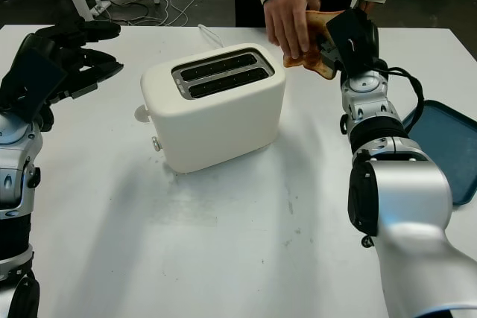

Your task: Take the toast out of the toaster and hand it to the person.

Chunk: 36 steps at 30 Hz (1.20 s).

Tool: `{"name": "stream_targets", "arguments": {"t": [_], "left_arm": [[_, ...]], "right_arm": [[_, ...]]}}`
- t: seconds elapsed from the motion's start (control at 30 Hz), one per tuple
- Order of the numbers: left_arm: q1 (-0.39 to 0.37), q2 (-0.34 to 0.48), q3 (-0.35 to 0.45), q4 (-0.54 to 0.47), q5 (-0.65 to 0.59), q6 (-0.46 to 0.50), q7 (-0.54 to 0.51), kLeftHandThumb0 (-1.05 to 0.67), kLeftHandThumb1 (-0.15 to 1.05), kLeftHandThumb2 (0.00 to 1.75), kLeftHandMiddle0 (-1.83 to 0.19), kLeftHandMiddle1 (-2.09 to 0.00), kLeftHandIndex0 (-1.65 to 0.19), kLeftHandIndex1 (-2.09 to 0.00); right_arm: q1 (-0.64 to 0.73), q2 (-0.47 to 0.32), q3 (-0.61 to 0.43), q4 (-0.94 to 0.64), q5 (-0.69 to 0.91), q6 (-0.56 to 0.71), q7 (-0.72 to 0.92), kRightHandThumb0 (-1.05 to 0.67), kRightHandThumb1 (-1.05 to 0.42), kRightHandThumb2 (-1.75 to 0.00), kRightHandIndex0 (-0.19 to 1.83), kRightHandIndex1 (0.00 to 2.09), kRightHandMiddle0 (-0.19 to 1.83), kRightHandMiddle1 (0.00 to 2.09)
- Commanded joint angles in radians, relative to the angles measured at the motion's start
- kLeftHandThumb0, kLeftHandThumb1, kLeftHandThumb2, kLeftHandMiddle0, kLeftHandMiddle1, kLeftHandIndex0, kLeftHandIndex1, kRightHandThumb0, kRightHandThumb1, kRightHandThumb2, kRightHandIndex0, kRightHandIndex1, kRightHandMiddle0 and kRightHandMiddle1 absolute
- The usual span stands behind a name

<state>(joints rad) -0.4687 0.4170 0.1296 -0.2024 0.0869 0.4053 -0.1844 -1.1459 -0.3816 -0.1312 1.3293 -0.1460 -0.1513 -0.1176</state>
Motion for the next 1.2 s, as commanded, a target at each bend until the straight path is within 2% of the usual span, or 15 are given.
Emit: {"name": "stream_targets", "arguments": {"t": [0.0, 0.7, 0.77, 0.8, 0.83, 0.87, 0.9, 0.93, 1.0, 1.1, 1.17], "left_arm": [[0.0, 0.011, -0.004, -0.01, 0.009, 0.014, 0.001, -0.26, 0.92, 0.0, -0.46, -0.86, -0.64, -0.29], [-0.001, 0.009, -0.005, -0.02, 0.009, 0.032, 0.003, -0.24, 0.92, 0.02, -0.45, -0.84, -0.65, -0.26], [0.0, 0.01, -0.005, -0.014, 0.008, 0.02, 0.002, -0.24, 0.92, 0.02, -0.46, -0.84, -0.65, -0.26], [0.0, 0.01, -0.004, -0.012, 0.007, 0.017, 0.001, -0.24, 0.92, 0.02, -0.46, -0.84, -0.66, -0.26], [0.0, 0.01, -0.003, -0.011, 0.005, 0.016, 0.0, -0.24, 0.92, 0.02, -0.46, -0.84, -0.66, -0.26], [0.0, 0.011, -0.003, -0.01, 0.004, 0.016, -0.001, -0.24, 0.92, 0.02, -0.46, -0.84, -0.66, -0.26], [0.0, 0.01, -0.002, -0.01, 0.003, 0.016, -0.001, -0.24, 0.92, 0.02, -0.46, -0.84, -0.66, -0.25], [0.0, 0.009, -0.002, -0.01, 0.003, 0.017, -0.001, -0.25, 0.92, 0.02, -0.46, -0.84, -0.66, -0.25], [0.001, 0.009, -0.003, -0.014, 0.005, 0.025, 0.001, -0.26, 0.92, 0.02, -0.46, -0.84, -0.66, -0.25], [0.004, 0.009, -0.004, -0.017, 0.006, 0.026, 0.001, -0.26, 0.92, 0.02, -0.45, -0.84, -0.66, -0.25], [0.008, 0.007, -0.005, -0.017, 0.008, 0.02, 0.003, -0.25, 0.92, 0.03, -0.46, -0.84, -0.66, -0.25]], "right_arm": [[0.006, 0.009, 0.003, 0.003, 0.0, 0.014, 0.001, -0.19, -0.92, -0.41, 0.72, 1.75, 0.46, 1.75], [0.003, 0.005, 0.015, -0.001, 0.003, 0.005, 0.029, -0.21, -0.92, -0.44, 0.7, 1.75, 0.43, 1.75], [0.009, 0.003, 0.014, -0.004, 0.005, -0.019, 0.046, -0.26, -0.92, -0.36, 0.62, 1.74, 0.38, 1.73], [0.014, 0.0, 0.019, -0.005, 0.0, -0.031, 0.055, -0.32, -0.92, -0.31, 0.54, 1.66, 0.37, 1.6], [0.015, -0.005, 0.029, -0.007, -0.007, -0.039, 0.074, -0.41, -0.92, -0.28, 0.54, 1.41, 0.45, 1.3], [0.015, -0.009, 0.036, -0.009, -0.012, -0.041, 0.092, -0.52, -0.92, -0.28, 0.49, 1.08, 0.45, 0.95], [0.012, -0.011, 0.039, -0.012, -0.01, -0.037, 0.116, -0.6, -0.92, -0.28, 0.5, 0.62, 0.5, 0.5], [0.009, -0.013, 0.045, -0.015, -0.012, -0.035, 0.133, -0.64, -0.92, -0.28, 0.47, 0.38, 0.5, 0.28], [0.009, -0.023, 0.083, -0.028, -0.046, -0.056, 0.152, -0.65, -0.92, -0.33, 0.36, 0.1, 0.39, 0.06], [0.016, -0.028, 0.118, -0.045, -0.075, -0.06, 0.142, -0.65, -0.92, -0.4, 0.14, 0.01, 0.16, 0.01], [0.022, -0.025, 0.12, -0.06, -0.073, -0.037, 0.122, -0.66, -0.92, -0.4, 0.1, 0.01, 0.12, 0.0]]}}
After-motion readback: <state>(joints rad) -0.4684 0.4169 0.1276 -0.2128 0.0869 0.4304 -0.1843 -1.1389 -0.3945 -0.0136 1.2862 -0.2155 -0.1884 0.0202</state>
